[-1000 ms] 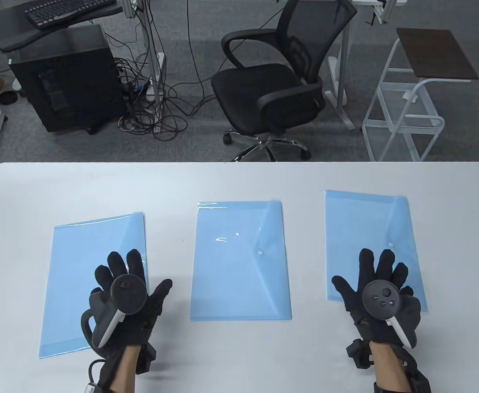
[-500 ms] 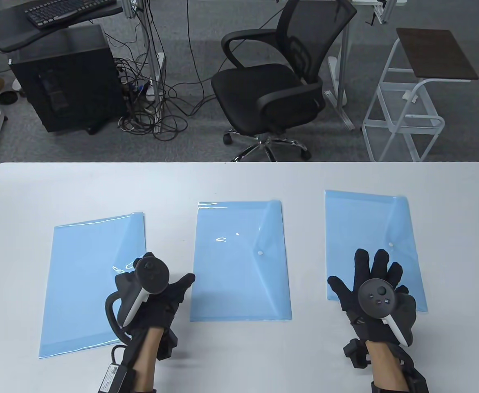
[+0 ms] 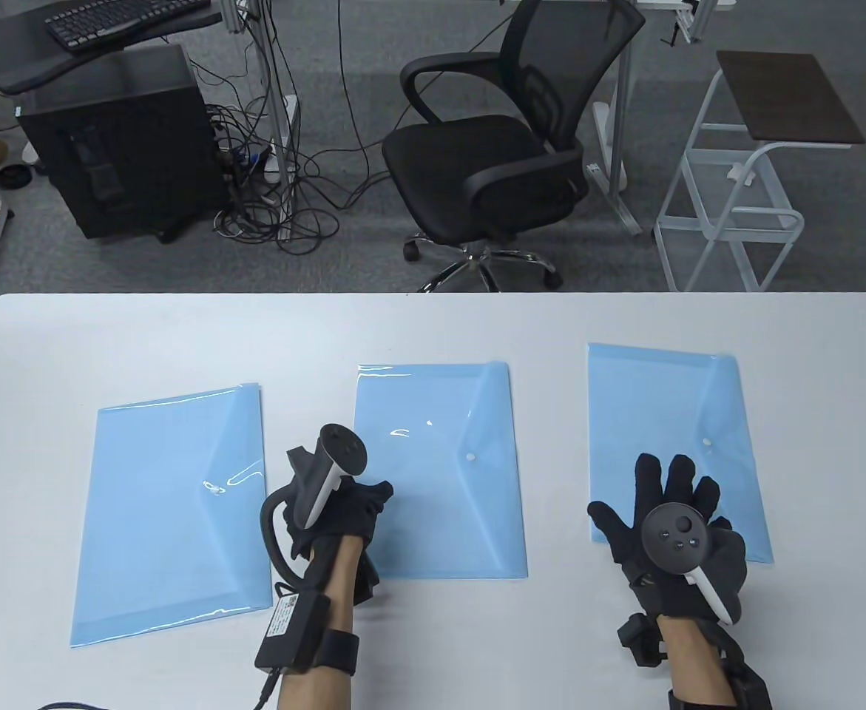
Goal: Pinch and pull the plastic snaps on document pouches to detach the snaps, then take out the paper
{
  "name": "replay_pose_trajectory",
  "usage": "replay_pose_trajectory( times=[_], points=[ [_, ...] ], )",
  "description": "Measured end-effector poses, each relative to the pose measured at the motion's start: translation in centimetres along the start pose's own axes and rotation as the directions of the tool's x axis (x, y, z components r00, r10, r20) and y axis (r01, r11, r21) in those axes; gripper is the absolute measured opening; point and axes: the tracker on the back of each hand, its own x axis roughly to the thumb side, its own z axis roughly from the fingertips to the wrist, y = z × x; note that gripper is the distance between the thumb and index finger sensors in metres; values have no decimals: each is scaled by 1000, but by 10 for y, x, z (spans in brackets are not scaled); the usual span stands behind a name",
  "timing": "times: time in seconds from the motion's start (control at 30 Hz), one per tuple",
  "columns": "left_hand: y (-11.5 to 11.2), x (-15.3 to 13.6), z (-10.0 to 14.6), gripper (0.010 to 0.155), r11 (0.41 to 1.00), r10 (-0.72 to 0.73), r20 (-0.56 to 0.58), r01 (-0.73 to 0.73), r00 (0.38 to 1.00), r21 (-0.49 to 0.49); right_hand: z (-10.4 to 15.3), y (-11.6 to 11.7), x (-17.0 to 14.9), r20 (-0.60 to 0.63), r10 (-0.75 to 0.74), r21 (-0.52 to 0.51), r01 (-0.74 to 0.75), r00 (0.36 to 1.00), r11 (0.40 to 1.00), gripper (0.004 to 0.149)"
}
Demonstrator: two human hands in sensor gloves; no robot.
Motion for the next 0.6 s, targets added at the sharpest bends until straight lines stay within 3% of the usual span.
replay_pose_trajectory(
  times=[0.13, 0.33, 0.6],
  points=[
    [-13, 13, -11, 113, 999, 31, -11, -31, 999, -25, -2, 1, -2, -9, 3, 6, -3, 1000, 1000, 91],
    [-21, 31, -20, 115, 998, -54, -88, 56, 995, 13, -2, 4, -1, -13, 7, 14, -7, 1000, 1000, 91],
    [-16, 30, -29, 104, 999, 41, -136, -43, 990, -13, -1, 8, 1, -12, 1, 29, 0, 1000, 1000, 91]
  ],
)
